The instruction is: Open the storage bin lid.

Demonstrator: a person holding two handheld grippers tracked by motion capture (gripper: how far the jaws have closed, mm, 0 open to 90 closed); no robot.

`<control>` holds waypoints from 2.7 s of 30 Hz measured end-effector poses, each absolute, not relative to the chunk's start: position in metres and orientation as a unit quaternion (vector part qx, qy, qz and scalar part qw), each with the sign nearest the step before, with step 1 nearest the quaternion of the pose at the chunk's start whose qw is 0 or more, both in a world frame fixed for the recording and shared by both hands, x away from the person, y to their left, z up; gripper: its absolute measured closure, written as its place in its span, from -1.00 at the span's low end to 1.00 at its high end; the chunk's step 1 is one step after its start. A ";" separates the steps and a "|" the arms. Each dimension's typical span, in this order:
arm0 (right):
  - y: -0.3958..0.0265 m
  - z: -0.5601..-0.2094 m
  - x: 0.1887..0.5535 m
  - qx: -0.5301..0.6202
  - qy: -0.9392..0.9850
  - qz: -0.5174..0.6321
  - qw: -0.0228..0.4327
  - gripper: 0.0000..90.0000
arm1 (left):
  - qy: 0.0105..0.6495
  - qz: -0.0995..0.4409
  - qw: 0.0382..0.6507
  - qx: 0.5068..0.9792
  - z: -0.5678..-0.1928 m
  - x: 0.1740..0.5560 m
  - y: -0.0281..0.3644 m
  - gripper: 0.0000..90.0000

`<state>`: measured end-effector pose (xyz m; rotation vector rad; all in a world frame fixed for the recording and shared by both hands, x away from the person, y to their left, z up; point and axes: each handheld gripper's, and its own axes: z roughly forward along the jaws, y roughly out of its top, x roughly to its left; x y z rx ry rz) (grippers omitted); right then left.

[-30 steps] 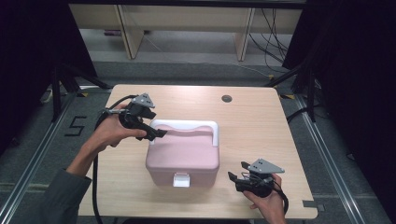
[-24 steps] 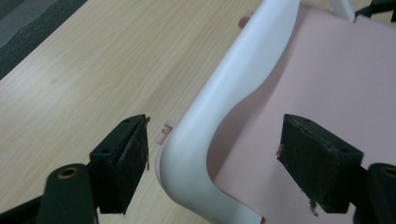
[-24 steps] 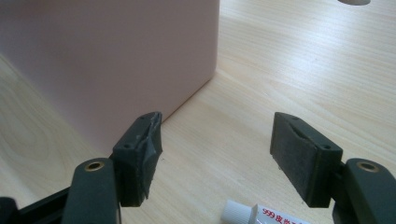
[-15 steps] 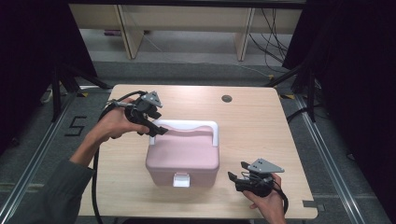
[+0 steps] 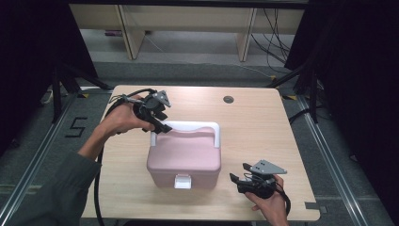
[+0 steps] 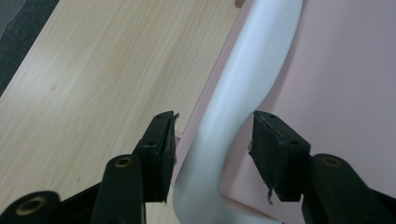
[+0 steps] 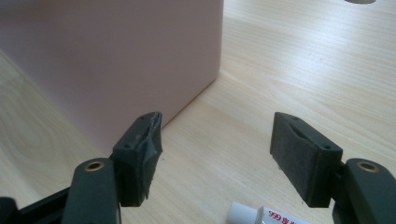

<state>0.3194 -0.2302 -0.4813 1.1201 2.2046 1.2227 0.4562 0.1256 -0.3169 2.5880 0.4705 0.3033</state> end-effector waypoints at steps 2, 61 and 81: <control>-0.230 -0.481 0.319 0.399 0.785 0.434 0.189 -0.22 | 0.167 0.117 0.235 0.950 -0.316 0.456 0.124 0.12; -0.235 -0.467 0.318 0.369 0.762 0.488 0.214 0.04 | 0.085 0.150 0.177 0.969 -0.280 0.453 0.117 0.51; -0.220 -0.423 0.318 0.293 0.749 0.562 0.194 0.62 | 0.092 0.151 0.184 0.967 -0.275 0.456 0.119 0.52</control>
